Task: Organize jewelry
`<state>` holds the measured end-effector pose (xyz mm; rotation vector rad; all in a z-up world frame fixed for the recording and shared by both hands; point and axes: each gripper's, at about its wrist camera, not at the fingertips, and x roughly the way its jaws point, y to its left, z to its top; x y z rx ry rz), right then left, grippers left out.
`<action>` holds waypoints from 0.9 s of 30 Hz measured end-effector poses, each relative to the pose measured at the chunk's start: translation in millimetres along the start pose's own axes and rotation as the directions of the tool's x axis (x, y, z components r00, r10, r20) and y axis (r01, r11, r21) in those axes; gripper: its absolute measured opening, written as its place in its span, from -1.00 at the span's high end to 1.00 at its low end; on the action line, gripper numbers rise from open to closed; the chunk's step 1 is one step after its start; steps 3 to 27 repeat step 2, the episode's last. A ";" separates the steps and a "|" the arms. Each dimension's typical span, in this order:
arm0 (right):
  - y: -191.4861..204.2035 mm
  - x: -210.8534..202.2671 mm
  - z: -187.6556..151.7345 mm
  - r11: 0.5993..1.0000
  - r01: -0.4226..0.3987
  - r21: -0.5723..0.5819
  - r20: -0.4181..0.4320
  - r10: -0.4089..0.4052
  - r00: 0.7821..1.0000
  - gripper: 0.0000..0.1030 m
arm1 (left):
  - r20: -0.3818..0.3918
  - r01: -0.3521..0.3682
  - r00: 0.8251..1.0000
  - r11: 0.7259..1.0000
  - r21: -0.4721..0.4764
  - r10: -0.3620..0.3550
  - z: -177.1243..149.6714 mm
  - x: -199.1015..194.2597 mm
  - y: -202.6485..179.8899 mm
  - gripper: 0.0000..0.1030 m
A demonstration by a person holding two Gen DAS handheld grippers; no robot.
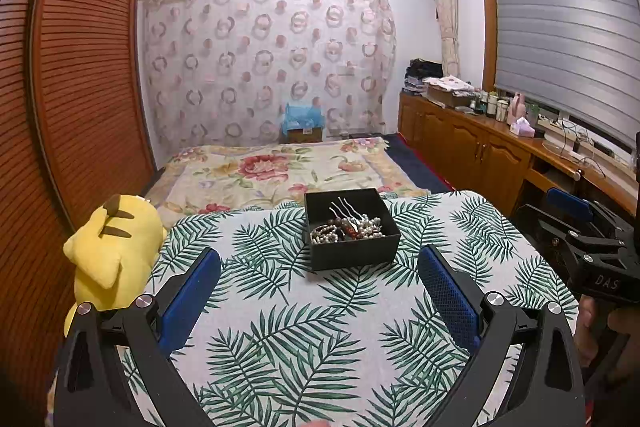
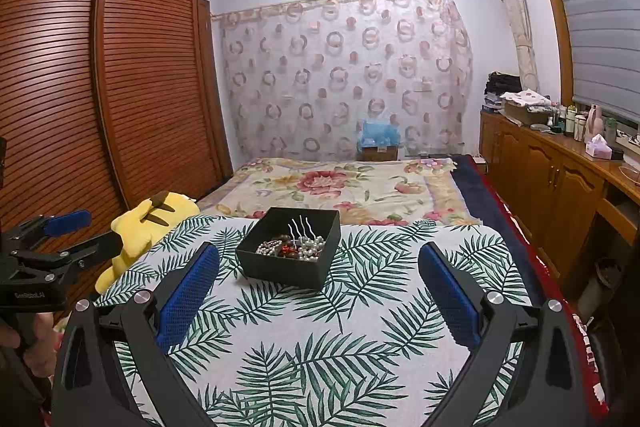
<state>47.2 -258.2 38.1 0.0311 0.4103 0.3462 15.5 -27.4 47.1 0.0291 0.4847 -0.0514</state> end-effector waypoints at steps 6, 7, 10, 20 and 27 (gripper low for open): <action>-0.2 -0.1 0.1 1.000 0.000 0.000 0.000 0.000 1.000 -0.95 | 0.000 0.000 1.000 1.000 -0.001 0.000 0.2 0.5 0.3 -0.85; -0.2 -0.1 0.1 1.000 0.000 0.000 0.000 0.000 1.000 -0.95 | 0.000 0.000 1.000 1.000 -0.001 0.000 0.2 0.5 0.3 -0.85; -0.2 -0.1 0.1 1.000 0.000 0.000 0.000 0.000 1.000 -0.95 | 0.000 0.000 1.000 1.000 -0.001 0.000 0.2 0.5 0.3 -0.85; -0.2 -0.1 0.1 1.000 0.000 0.000 0.000 0.000 1.000 -0.95 | 0.000 0.000 1.000 1.000 -0.001 0.000 0.2 0.5 0.3 -0.85; -0.2 -0.1 0.1 1.000 0.000 0.000 0.000 0.000 1.000 -0.95 | 0.000 0.000 1.000 1.000 -0.001 0.000 0.2 0.5 0.3 -0.85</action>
